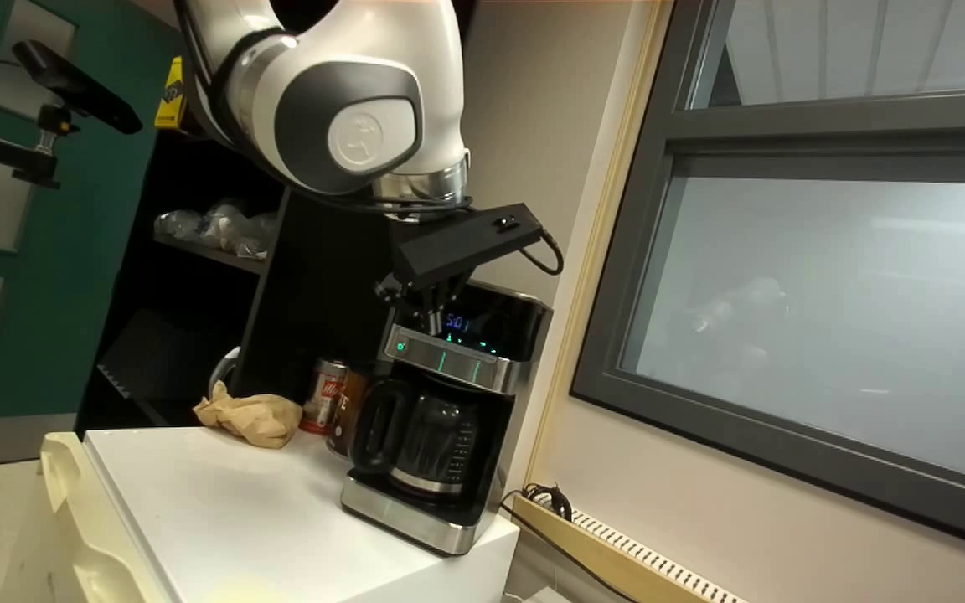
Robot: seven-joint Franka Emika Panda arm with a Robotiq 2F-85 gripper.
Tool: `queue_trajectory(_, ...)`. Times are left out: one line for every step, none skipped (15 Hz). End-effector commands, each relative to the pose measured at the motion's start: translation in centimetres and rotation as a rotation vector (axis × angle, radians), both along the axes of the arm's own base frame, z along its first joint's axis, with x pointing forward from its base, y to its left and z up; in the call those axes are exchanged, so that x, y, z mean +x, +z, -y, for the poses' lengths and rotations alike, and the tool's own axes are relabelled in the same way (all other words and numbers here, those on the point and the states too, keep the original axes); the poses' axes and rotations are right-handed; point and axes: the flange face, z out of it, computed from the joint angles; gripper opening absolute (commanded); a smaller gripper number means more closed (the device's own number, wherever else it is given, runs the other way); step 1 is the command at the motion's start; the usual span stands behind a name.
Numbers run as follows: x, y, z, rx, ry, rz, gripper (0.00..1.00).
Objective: Press a button on the coffee machine
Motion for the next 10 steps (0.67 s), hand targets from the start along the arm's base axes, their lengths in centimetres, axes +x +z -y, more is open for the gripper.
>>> queue_trajectory(-3.1, 1.0, -0.1, -0.062, 0.081, -0.042, 0.01)
queue_trajectory(-3.6, 1.1, -0.1, -0.070, 0.095, -0.038, 0.00)
queue_trajectory(-4.1, 1.2, 0.0, -0.079, 0.109, -0.039, 0.00)
queue_trajectory(-4.5, 1.2, 0.1, -0.085, 0.123, -0.038, 0.00)
queue_trajectory(-4.9, 1.3, 0.2, -0.089, 0.131, -0.036, 0.00)
queue_trajectory(-5.2, 1.3, 0.3, -0.094, 0.139, -0.036, 0.00)
queue_trajectory(-5.6, 1.3, 0.4, -0.098, 0.147, -0.036, 0.00)
queue_trajectory(-5.8, 1.3, 0.5, -0.099, 0.154, -0.036, 0.00)
queue_trajectory(-6.0, 1.3, 0.5, -0.100, 0.159, -0.037, 0.00)
queue_trajectory(-6.2, 1.3, 0.6, -0.101, 0.163, -0.036, 0.00)
